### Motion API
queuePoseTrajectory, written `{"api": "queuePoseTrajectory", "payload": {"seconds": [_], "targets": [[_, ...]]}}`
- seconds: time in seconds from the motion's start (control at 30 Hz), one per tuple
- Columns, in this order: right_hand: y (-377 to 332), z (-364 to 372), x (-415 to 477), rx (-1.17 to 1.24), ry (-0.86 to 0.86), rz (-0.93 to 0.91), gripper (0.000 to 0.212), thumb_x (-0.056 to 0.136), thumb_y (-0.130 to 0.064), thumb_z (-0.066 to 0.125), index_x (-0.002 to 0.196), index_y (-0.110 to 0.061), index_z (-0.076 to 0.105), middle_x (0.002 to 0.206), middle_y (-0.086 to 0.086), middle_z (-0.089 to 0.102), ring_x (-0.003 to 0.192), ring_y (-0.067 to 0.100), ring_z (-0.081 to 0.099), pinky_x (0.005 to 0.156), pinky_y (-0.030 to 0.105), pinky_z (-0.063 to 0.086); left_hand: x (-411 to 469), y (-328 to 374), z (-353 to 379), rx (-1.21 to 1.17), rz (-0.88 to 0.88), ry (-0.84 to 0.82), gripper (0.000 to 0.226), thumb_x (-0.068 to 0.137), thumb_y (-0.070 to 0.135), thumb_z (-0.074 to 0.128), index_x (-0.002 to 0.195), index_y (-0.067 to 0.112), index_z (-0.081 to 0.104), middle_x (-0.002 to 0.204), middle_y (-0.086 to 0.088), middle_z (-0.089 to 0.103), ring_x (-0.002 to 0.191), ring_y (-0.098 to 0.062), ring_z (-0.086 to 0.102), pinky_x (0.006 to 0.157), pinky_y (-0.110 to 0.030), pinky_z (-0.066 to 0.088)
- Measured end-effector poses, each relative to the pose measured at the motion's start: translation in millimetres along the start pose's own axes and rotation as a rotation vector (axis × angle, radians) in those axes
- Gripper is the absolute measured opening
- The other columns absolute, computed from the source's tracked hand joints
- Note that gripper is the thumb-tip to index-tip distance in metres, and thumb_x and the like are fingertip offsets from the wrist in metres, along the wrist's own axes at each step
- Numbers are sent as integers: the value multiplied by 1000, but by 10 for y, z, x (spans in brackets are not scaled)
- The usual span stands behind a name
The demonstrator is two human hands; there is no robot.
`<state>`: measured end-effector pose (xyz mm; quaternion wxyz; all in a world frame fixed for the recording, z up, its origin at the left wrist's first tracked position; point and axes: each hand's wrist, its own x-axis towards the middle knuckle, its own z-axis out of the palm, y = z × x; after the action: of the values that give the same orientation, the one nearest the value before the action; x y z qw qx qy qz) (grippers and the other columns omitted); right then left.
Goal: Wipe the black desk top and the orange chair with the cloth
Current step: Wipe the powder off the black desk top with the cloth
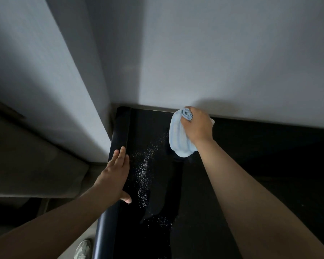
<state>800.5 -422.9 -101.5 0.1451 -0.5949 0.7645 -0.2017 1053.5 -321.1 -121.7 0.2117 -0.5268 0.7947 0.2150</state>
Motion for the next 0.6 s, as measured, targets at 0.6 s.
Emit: {"api": "queuePoseTrajectory", "payload": {"seconds": [0.6], "targets": [[48,426,207,-144,-70,-14,12,87,-21,57,89,-15,66,86,1,66,86,21,59,78,40,50,-3,37,-23,-13,-21,-13,137,62,62,74,150,2,-11,154,-17,-29,147,-29,-16,119,-29,4]]}}
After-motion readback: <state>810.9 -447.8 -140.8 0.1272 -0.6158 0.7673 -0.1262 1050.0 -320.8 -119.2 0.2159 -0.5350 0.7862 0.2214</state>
